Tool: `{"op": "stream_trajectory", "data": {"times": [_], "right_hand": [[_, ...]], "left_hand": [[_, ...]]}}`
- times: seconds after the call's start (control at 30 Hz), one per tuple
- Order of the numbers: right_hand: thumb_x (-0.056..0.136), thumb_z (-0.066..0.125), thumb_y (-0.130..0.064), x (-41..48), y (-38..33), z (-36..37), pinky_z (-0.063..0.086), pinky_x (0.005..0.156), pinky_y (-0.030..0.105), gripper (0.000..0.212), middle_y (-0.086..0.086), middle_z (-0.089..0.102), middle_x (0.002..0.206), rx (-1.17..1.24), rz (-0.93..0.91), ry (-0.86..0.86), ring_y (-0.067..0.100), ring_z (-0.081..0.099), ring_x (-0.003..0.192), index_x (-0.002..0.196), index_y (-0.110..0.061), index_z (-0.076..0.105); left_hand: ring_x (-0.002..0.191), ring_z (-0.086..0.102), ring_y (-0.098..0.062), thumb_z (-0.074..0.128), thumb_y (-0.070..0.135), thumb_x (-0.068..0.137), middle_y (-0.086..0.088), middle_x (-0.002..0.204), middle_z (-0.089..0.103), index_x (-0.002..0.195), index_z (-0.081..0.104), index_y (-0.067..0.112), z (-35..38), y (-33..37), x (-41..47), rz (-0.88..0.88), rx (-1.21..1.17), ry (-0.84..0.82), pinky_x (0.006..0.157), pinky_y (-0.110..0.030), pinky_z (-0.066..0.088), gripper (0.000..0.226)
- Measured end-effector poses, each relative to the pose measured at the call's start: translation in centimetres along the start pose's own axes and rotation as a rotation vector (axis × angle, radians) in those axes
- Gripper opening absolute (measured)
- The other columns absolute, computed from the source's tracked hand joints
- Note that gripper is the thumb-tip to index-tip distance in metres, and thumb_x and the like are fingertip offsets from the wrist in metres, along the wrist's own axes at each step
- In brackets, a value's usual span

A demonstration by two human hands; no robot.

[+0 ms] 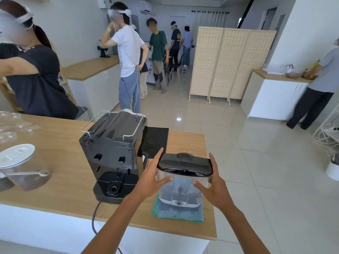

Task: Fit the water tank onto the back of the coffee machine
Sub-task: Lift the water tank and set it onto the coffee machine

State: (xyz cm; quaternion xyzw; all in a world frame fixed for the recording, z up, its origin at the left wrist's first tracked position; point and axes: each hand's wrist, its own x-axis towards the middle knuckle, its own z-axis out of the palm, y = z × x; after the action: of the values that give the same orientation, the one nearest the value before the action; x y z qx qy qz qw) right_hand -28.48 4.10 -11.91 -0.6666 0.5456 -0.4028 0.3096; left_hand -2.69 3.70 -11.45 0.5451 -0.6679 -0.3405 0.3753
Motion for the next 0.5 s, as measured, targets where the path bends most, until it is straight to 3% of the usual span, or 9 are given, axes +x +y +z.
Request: {"op": "stream_trajectory", "data": {"times": [0.07, 0.1, 0.17, 0.27, 0.33, 0.37, 0.4, 0.47, 0.5], "right_hand": [[0.069, 0.076, -0.070, 0.2, 0.5, -0.4, 0.055, 0.084, 0.015, 0.117, -0.021, 0.061, 0.133, -0.028, -0.008, -0.029, 0.007, 0.063, 0.108, 0.155, -0.054, -0.001], [0.067, 0.077, -0.071, 0.4, 0.7, -0.6, 0.056, 0.081, 0.017, 0.118, -0.019, 0.063, 0.130, -0.039, -0.013, -0.031, 0.011, 0.065, 0.102, 0.155, -0.055, 0.000], [0.065, 0.076, -0.073, 0.4, 0.9, -0.6, 0.055, 0.080, 0.015, 0.117, -0.033, 0.060, 0.127, -0.026, -0.024, -0.029, 0.007, 0.064, 0.102, 0.154, -0.057, 0.001], [0.062, 0.075, -0.076, 0.3, 1.0, -0.4, 0.052, 0.083, 0.012, 0.119, -0.053, 0.050, 0.119, 0.002, -0.026, -0.014, 0.014, 0.058, 0.111, 0.155, -0.057, 0.003], [0.061, 0.072, -0.080, 0.2, 0.7, -0.3, 0.048, 0.079, 0.003, 0.119, -0.055, 0.048, 0.120, -0.019, -0.031, -0.002, 0.006, 0.065, 0.100, 0.154, -0.057, 0.002], [0.062, 0.069, -0.081, 0.2, 0.4, -0.2, 0.044, 0.078, -0.001, 0.117, -0.053, 0.047, 0.123, -0.036, -0.034, 0.002, -0.002, 0.064, 0.097, 0.154, -0.058, 0.000], [0.064, 0.067, -0.082, 0.3, 0.1, -0.2, 0.041, 0.077, -0.003, 0.116, -0.047, 0.047, 0.128, -0.050, -0.032, 0.009, -0.004, 0.062, 0.097, 0.154, -0.057, -0.001], [0.066, 0.064, -0.083, 0.5, -0.6, 0.1, 0.042, 0.076, -0.002, 0.116, -0.036, 0.051, 0.129, -0.081, -0.039, 0.021, 0.003, 0.063, 0.098, 0.155, -0.054, -0.003], [0.067, 0.064, -0.082, 0.5, -1.0, 0.3, 0.045, 0.076, 0.001, 0.115, -0.034, 0.054, 0.127, -0.102, -0.054, 0.028, 0.009, 0.066, 0.097, 0.156, -0.052, -0.002]], "left_hand": [[0.070, 0.049, -0.014, 0.075, 0.072, 0.061, 0.006, 0.075, 0.046, 0.148, -0.002, 0.061, -0.1, -0.1, -0.1, -0.017, 0.021, -0.011, 0.082, -0.028, 0.049, 0.117], [0.073, 0.052, -0.016, 0.078, 0.068, 0.060, 0.002, 0.076, 0.049, 0.147, -0.002, 0.063, -0.1, -0.2, 0.0, -0.028, 0.026, -0.013, 0.083, -0.027, 0.048, 0.119], [0.076, 0.049, -0.014, 0.081, 0.060, 0.060, 0.004, 0.082, 0.050, 0.147, -0.001, 0.064, -0.1, -0.1, 0.2, -0.039, 0.020, -0.010, 0.079, -0.025, 0.047, 0.120], [0.067, 0.044, -0.018, 0.083, 0.054, 0.061, 0.004, 0.071, 0.040, 0.147, 0.003, 0.064, 0.0, 0.1, 0.0, -0.020, -0.012, 0.015, 0.083, -0.033, 0.049, 0.118], [0.085, 0.056, -0.024, 0.084, 0.050, 0.062, -0.001, 0.090, 0.058, 0.148, 0.006, 0.063, 0.1, 0.6, -0.3, -0.018, -0.039, 0.041, 0.097, -0.039, 0.046, 0.117], [0.103, 0.058, -0.033, 0.084, 0.046, 0.064, -0.012, 0.113, 0.064, 0.149, 0.006, 0.060, 0.1, 1.1, -0.4, -0.020, -0.038, 0.056, 0.101, -0.047, 0.045, 0.117], [0.117, 0.051, -0.047, 0.085, 0.044, 0.065, -0.029, 0.130, 0.056, 0.150, 0.007, 0.057, 0.0, 1.5, -0.6, -0.032, -0.029, 0.067, 0.103, -0.056, 0.042, 0.116], [0.118, 0.040, -0.059, 0.084, 0.044, 0.067, -0.041, 0.132, 0.042, 0.152, 0.006, 0.055, -0.2, 1.9, -1.0, -0.060, -0.017, 0.095, 0.099, -0.065, 0.039, 0.116], [0.108, 0.050, -0.056, 0.084, 0.046, 0.067, -0.041, 0.120, 0.051, 0.151, 0.005, 0.056, -0.4, 2.0, -1.2, -0.059, -0.030, 0.120, 0.092, -0.063, 0.044, 0.116]]}}
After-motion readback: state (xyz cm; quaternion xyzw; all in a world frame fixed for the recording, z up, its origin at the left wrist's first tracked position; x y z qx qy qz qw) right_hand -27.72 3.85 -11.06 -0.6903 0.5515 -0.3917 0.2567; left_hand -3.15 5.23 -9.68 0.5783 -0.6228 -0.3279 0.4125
